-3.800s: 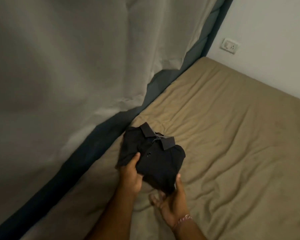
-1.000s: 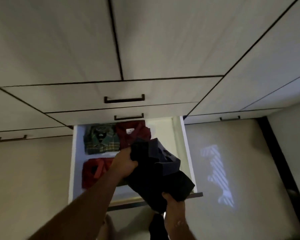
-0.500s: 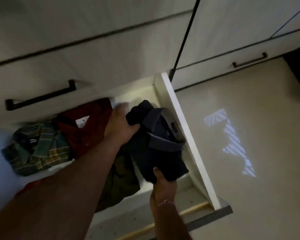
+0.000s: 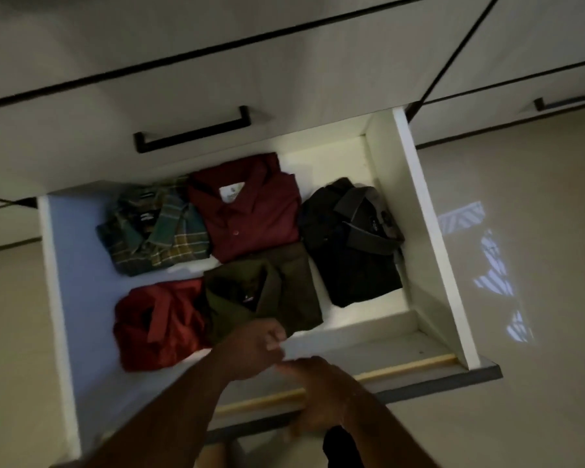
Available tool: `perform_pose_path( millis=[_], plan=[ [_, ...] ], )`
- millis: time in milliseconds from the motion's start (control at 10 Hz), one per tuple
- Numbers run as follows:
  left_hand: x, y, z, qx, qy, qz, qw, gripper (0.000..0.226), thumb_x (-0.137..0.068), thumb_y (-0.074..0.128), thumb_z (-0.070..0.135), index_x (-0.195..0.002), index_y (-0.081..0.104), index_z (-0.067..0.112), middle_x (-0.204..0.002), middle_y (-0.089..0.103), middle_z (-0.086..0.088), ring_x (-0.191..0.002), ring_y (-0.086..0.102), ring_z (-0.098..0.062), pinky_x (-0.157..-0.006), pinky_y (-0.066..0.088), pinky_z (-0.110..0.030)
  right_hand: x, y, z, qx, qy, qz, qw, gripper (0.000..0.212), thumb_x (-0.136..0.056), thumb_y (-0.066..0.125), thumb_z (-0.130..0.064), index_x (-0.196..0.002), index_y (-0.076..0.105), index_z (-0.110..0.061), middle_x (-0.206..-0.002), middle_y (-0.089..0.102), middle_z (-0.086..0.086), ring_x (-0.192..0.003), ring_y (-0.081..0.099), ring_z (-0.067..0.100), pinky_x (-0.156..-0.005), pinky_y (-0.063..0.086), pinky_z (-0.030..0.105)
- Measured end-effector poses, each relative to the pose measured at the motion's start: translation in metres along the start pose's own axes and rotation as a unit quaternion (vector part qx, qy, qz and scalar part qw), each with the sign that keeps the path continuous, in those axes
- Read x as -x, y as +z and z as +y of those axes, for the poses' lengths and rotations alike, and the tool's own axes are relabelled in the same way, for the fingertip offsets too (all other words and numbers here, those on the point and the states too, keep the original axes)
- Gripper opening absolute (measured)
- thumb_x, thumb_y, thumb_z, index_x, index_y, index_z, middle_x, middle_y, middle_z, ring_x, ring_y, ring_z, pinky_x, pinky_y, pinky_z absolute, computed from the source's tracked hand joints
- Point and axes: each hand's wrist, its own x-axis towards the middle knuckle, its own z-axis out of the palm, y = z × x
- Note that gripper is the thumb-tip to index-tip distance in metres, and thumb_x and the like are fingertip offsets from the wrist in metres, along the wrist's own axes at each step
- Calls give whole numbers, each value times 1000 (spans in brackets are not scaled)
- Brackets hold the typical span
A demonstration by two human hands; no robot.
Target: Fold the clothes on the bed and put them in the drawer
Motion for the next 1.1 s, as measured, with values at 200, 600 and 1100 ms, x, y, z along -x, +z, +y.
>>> perform_pose_path(
  millis=[200,600,1100],
  plan=[
    [51,13,-68,-91,-65,45,993,16,-96,70,37,-111,68,42,-120,64,16,-108,56,-3,-88,45,-10,9,13,-37,434,-13,64,899,51,-99,62,-29,-145,44,-14,-145,49,17,-139,37,43,-115,21,67],
    [60,-112,-45,-228,62,429,872,19,-76,69,23,-95,66,21,-95,62,-2,-92,59,-29,-78,45,-40,-21,-87,-113,335,109,355,866,17,-104,53,-26,-116,61,-18,-102,70,4,-91,70,24,-80,57,37],
    [53,-160,-14,-247,-5,335,909,79,-95,57,43,-162,23,19,-168,25,-4,-154,22,-23,-122,26,-44,-103,-194,-176,69,42,360,930,97,-95,70,-38,-165,5,-21,-173,-7,5,-159,-7,28,-128,17,51]
  ],
)
